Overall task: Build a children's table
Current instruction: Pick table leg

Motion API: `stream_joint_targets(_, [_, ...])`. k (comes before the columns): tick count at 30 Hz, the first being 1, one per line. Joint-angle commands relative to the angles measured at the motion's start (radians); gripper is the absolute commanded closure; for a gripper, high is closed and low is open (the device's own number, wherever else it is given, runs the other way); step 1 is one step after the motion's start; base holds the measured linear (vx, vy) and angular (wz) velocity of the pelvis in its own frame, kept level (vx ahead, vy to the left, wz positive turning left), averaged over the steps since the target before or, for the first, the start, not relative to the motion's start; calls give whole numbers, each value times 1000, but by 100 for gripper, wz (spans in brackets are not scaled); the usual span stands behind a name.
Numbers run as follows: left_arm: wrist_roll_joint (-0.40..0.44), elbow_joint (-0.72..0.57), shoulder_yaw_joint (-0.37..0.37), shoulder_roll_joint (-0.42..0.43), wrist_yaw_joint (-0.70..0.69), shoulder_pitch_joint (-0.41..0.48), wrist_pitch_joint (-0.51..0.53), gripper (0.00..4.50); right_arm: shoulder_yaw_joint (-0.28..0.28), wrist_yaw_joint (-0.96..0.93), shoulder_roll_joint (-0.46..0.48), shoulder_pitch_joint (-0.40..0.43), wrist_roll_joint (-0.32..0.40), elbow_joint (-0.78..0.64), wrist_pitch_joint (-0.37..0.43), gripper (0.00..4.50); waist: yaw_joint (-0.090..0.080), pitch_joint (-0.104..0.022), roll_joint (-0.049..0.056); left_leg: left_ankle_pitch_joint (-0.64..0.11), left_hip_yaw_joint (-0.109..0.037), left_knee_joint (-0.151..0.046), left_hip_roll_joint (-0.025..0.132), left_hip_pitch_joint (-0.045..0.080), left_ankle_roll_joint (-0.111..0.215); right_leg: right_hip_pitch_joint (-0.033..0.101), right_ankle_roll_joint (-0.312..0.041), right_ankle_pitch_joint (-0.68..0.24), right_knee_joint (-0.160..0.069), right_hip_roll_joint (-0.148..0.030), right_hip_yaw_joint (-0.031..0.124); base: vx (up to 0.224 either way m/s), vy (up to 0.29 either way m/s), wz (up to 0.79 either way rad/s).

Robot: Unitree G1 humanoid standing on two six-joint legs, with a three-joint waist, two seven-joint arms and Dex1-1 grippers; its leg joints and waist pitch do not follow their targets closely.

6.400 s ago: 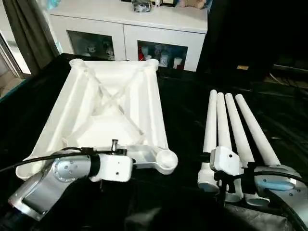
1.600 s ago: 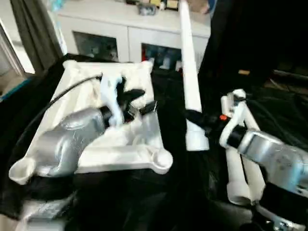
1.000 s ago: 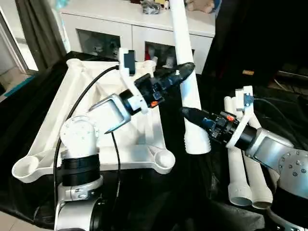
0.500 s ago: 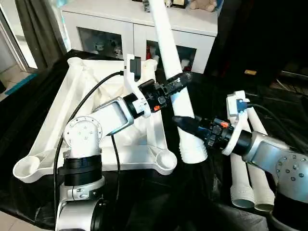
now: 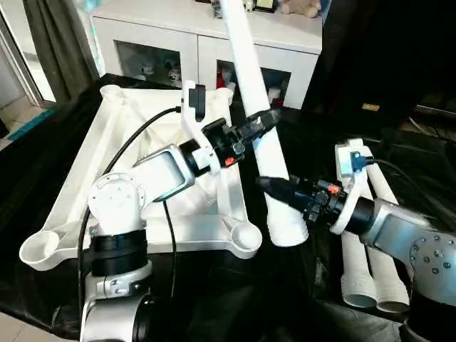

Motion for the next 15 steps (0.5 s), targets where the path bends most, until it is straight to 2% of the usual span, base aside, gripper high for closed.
stream_joint_targets(1, [-40,-26,-42,-12,-24,-5,24,258,3,-12,-9,2,14,-14,-21,263,3,-59,3,-43,-20,-63,58,1,-4,55,-13,-165,-84,-122,72,0,0,0])
stream_joint_targets(7, [-33,-39,-58,-9,-38,0,30,267,19,-20,-16,8,12,-14,-38,263,3,-59,6,-45,-21,-63,58,0,-6,56,-8,-166,-85,-123,72,0,0,0])
stream_joint_targets(8, [-27,-40,-59,-5,-39,-1,25,267,22,-23,-18,7,8,-12,-41,207,3,-59,5,-45,-21,-63,58,0,-6,55,-7,-167,-85,-122,72,0,0,0])
stream_joint_targets(10, [-9,-40,-70,10,-42,-3,15,267,19,-32,-16,6,19,-7,-32,193,3,-58,5,-43,-21,-64,57,1,-5,54,-4,-172,-86,-122,72,0,0,0])
stream_joint_targets(12, [74,-63,-147,73,-88,2,-13,267,13,-42,-11,-2,22,-3,-37,174,4,-59,4,-41,-22,-66,60,4,-6,51,3,-173,-84,-121,72,0,0,0])
stream_joint_targets(13, [76,-64,-150,76,-90,2,-14,267,13,-43,-11,-3,21,-3,-38,159,3,-59,6,-41,-23,-67,62,5,-8,50,6,-166,-81,-121,73,0,0,0])
stream_joint_targets(15, [127,-77,-200,125,-126,-5,-33,267,32,-55,-29,-20,-9,-1,-59,150,1,-59,7,-43,-22,-67,61,3,-14,51,12,-163,-81,-121,73,0,0,0])
